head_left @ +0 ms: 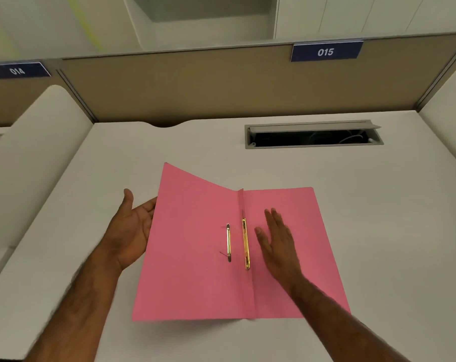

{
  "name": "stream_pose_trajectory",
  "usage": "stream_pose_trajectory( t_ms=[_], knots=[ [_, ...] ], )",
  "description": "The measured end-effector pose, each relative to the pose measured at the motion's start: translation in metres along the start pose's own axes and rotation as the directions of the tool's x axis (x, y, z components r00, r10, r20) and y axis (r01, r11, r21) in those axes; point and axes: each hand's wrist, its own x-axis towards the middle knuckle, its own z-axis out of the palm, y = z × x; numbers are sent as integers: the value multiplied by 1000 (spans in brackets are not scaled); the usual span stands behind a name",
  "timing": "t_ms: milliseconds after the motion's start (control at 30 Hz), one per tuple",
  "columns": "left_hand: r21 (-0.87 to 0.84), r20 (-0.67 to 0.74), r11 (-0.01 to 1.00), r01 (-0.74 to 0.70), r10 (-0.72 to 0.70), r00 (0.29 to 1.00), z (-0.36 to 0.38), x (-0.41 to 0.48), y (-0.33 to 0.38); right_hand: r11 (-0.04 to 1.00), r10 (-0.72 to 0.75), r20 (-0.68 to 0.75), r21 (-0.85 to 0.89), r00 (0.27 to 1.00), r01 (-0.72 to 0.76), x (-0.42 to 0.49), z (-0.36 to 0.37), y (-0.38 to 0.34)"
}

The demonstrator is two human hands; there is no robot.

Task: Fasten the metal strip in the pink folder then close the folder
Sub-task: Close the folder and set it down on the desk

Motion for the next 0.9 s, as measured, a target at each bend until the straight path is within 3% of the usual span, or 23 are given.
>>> stream_pose_trajectory(
  t_ms=[200,567,667,767,900],
  knots=[
    [-64,1,995,-76,76,997,67,-5,-28,885,-55,151,465,987,-22,-24,-4,-79],
    [259,-35,933,-252,270,962,179,-7,-109,663,-46,288,725,956,-187,-33,-59,-114],
    [445,17,837,-319,349,937,196,-1,-130,529,32,322,798,946,-289,-33,-79,-102],
    [454,52,817,-356,374,926,198,10,-158,445,117,378,807,918,-388,-31,-102,-82],
    [696,155,601,-393,409,899,183,22,-191,343,119,461,812,879,-473,-27,-127,-49]
  ],
)
